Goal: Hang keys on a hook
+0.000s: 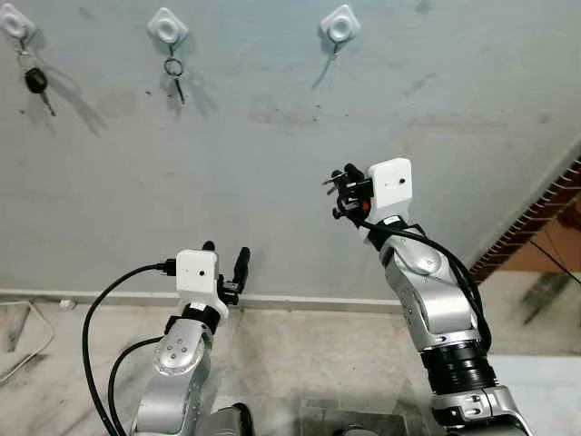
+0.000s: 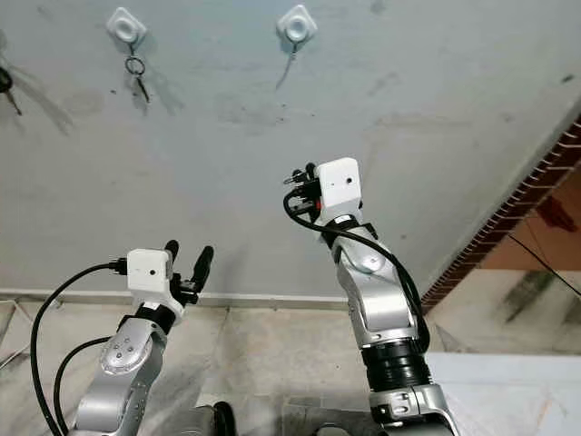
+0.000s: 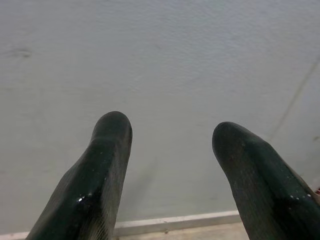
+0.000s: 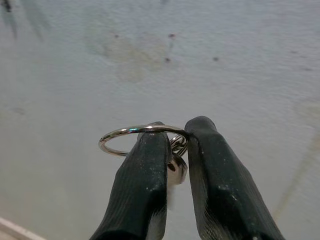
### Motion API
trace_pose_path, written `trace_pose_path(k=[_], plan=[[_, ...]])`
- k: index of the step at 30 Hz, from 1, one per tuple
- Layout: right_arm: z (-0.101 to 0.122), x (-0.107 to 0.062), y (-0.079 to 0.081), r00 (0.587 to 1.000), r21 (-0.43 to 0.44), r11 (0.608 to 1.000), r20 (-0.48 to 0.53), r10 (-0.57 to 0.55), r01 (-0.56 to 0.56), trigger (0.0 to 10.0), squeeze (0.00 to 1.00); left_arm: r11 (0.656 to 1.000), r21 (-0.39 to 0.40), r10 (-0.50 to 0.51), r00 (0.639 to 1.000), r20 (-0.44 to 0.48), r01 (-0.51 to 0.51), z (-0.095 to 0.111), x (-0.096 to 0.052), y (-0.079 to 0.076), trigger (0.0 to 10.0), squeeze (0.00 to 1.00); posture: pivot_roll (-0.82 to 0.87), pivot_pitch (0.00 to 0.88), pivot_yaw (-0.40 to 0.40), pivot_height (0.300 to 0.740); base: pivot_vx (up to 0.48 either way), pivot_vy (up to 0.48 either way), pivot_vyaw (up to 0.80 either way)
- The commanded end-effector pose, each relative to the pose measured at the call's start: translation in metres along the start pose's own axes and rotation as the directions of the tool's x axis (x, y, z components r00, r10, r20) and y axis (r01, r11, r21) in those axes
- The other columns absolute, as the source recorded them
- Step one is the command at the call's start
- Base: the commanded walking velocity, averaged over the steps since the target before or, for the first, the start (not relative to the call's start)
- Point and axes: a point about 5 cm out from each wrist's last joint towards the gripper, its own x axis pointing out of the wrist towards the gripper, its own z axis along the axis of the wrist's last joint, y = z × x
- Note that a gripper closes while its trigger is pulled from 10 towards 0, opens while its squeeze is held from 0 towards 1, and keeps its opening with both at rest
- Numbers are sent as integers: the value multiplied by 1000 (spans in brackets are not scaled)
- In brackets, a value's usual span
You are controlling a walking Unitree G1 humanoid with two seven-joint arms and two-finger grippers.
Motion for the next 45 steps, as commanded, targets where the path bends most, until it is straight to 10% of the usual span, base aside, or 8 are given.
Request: trace_pose_path(k=[1, 45], plan=[[0, 1, -2, 1000, -1, 1000, -4, -13, 13, 10000, 0, 1000, -11, -7, 1000, -19, 7, -3, -1, 0, 10000, 0, 30, 149, 2, 740, 0, 0, -756], [7, -4, 0, 997, -30, 999, 75, -11, 14, 10000, 0, 999, -28, -23, 999, -26, 23, -5, -5, 1, 10000, 0, 30, 152, 2, 740, 163, 0, -113]])
